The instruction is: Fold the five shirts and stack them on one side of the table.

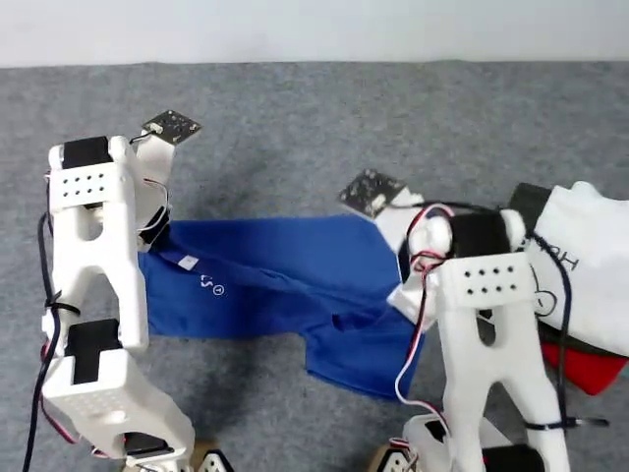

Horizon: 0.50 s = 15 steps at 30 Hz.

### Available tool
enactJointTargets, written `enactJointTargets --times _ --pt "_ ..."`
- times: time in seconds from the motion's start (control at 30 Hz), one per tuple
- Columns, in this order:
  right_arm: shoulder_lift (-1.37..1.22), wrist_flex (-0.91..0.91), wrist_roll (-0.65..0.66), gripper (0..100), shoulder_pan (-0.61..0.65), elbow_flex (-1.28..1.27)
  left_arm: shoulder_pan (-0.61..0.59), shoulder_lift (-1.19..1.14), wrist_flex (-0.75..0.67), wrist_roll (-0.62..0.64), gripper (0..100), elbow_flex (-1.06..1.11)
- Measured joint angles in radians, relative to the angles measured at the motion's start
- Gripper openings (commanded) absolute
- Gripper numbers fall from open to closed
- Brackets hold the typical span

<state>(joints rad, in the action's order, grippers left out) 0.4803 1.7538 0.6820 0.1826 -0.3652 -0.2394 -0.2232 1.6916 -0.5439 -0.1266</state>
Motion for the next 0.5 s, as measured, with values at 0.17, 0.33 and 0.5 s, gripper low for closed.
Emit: enactJointTargets --times 0.17,0.33,0.5 --pt "0.041 0.000 0.000 1.3 0.000 -0.072 0.000 0.000 0.012 0.000 0 0.000" --pt "0.060 0.000 0.000 1.5 0.000 -0.126 0.000 0.000 0.034 -0.006 1 0.000" --pt "0.061 0.000 0.000 2.8 0.000 -0.140 -0.015 0.000 0.034 -0.006 4 0.000"
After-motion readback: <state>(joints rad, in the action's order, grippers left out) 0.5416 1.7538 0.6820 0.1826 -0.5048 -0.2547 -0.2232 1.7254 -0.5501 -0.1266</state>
